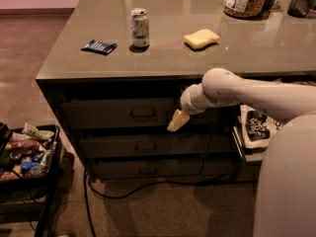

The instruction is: Open top drawer

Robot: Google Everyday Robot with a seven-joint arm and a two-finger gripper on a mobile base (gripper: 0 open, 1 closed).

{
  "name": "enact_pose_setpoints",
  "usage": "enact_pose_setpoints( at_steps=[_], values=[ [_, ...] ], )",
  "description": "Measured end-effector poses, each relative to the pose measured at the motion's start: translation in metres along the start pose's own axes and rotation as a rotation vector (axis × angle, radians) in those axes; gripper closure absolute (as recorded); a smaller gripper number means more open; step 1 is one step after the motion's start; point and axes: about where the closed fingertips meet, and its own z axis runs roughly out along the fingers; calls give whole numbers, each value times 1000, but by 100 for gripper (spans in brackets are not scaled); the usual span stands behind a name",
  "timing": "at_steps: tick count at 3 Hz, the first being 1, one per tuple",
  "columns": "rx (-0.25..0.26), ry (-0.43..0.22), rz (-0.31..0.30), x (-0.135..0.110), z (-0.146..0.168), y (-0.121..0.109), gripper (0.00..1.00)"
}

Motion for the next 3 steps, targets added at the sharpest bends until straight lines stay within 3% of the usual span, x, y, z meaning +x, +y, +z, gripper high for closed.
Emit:
enact_pose_setpoints(
  at_steps=[1, 3],
  values=[
    [0, 0, 0, 0, 0, 0, 19],
    [0, 0, 0, 0, 0, 0, 65]
  ],
)
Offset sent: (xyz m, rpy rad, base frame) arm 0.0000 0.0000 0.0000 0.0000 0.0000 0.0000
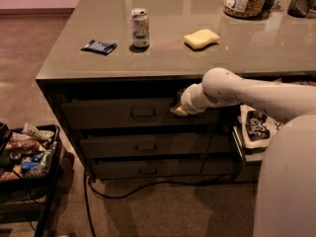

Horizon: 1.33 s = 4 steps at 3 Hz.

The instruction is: Open top drawer

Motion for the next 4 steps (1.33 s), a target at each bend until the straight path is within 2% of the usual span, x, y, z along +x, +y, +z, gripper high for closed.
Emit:
enact_pose_setpoints(
  at_steps=[2, 3, 4],
  values=[
    [-6, -2, -3, 0, 1, 2, 67],
    [-15, -5, -4, 1, 1, 3, 80],
    [-15, -3, 0, -1, 2, 6, 64]
  ],
)
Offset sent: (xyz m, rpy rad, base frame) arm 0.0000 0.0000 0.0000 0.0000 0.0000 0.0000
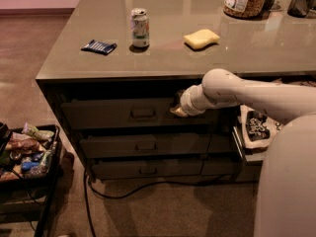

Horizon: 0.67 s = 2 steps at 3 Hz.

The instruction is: Open top drawer

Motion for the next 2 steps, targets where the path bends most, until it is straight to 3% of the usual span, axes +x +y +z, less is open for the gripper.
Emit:
enact_pose_setpoints(
  at_steps=[1, 2],
  values=[
    [-2, 4, -4, -1, 1, 1, 44],
    [-2, 4, -4, -2, 1, -2, 58]
  ],
)
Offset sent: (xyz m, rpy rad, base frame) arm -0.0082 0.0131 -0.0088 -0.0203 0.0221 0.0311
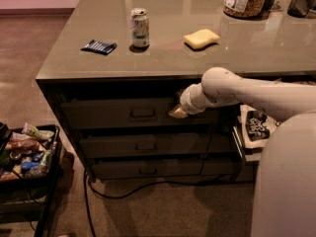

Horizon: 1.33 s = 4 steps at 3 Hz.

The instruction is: Open top drawer

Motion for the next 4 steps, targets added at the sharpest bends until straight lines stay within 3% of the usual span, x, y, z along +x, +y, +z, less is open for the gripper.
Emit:
enact_pose_setpoints(
  at_steps=[1, 4],
  values=[
    [-6, 2, -3, -2, 1, 0, 62],
    [-21, 4, -7, -4, 2, -2, 53]
  ],
)
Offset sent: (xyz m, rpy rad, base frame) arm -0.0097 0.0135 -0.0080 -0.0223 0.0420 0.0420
